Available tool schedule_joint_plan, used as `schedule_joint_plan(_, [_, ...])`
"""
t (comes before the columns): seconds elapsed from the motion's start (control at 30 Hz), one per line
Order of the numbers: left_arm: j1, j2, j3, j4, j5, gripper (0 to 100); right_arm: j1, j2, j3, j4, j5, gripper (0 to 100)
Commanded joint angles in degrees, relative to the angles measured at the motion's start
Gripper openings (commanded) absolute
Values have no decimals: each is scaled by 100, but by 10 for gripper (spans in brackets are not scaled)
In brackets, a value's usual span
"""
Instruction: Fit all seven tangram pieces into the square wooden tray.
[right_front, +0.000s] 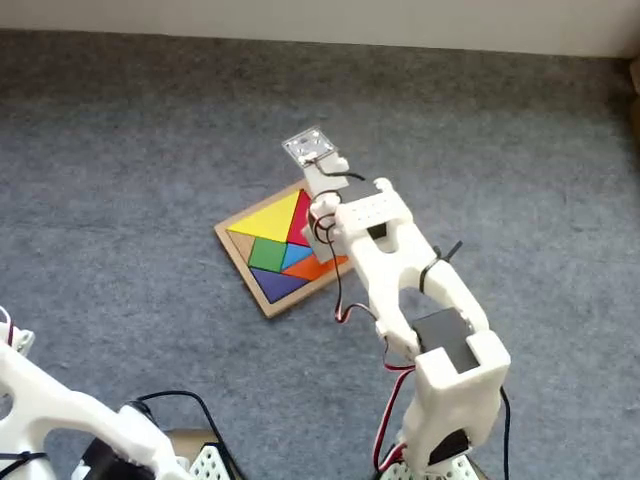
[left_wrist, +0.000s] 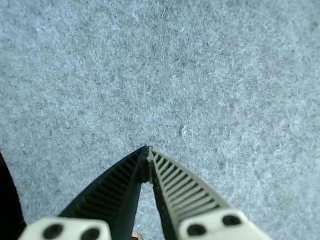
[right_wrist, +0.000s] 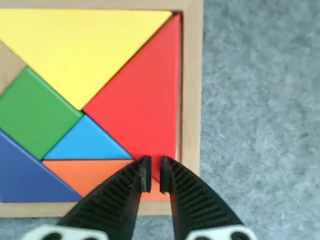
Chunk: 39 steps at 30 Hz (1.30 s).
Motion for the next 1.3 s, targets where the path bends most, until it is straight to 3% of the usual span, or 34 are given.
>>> schedule_joint_plan(0.0, [127, -119, -31, -53, 0, 5, -136, -207, -48, 127, 44, 40])
schedule_joint_plan(0.13, [154, -154, -31, -35, 0, 5, -57, -1007, 4, 136, 44, 40])
schedule_joint_plan(0.33, [866, -163, 57, -44, 0, 5, -4, -2695, 954, 435, 44, 40])
schedule_joint_plan(0.6, [2589, -163, 514, -53, -9, 5, 40, -4418, 2642, 418, 44, 40])
schedule_joint_plan(0.8, [3697, -303, 875, -70, -26, 5, 760, -5112, 3829, -171, 44, 40])
schedule_joint_plan(1.03, [4760, -2396, 2316, -712, -290, 5, 1481, -6070, 5095, -567, 35, 41])
schedule_joint_plan(1.27, [5007, -4840, 3451, -853, -281, 5, 1569, -7152, 6264, -901, 9, 41])
